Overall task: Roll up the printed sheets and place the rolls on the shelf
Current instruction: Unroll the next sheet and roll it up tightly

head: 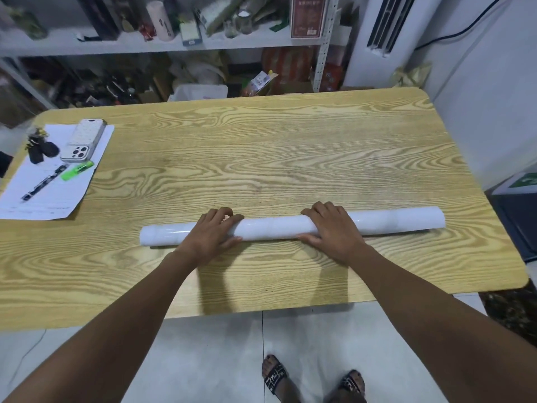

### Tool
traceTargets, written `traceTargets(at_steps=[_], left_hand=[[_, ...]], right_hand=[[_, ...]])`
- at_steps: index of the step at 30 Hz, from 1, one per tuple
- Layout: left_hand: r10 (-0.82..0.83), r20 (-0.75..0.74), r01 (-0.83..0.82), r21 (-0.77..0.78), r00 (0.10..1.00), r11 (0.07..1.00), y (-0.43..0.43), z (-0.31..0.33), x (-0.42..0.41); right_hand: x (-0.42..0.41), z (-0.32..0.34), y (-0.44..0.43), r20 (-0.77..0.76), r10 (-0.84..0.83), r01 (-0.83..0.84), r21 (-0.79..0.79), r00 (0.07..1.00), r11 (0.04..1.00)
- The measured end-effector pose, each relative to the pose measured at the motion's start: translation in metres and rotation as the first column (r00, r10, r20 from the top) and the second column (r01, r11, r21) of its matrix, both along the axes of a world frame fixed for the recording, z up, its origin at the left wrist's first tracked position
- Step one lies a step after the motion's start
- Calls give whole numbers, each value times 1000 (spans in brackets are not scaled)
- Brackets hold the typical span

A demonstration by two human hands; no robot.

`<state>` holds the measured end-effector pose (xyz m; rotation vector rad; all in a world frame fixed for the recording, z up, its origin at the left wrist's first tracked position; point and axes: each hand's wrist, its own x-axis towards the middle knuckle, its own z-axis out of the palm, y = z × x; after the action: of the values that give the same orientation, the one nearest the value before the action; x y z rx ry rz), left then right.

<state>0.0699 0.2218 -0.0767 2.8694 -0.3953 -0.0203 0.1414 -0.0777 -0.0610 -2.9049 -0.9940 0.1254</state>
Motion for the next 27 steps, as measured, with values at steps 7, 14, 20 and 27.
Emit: traceTargets(at_steps=[7, 14, 20, 27], left_hand=[[-26, -142, 38, 82, 990, 996, 4, 8, 15], [-96, -214, 108, 45, 972, 993, 11, 10, 32], [-178, -278, 197, 40, 944, 980, 15, 17, 44], [-124, -382, 169, 87, 916, 982, 4, 43, 58]], right_hand=[[10, -1, 4, -15, 6, -6, 18, 1000, 1000], [21, -2, 1, -37, 79, -79, 1, 996, 997], [30, -5, 2, -10, 106, -106, 17, 994, 994], [35, -1, 5, 26, 138, -139, 29, 990, 990]])
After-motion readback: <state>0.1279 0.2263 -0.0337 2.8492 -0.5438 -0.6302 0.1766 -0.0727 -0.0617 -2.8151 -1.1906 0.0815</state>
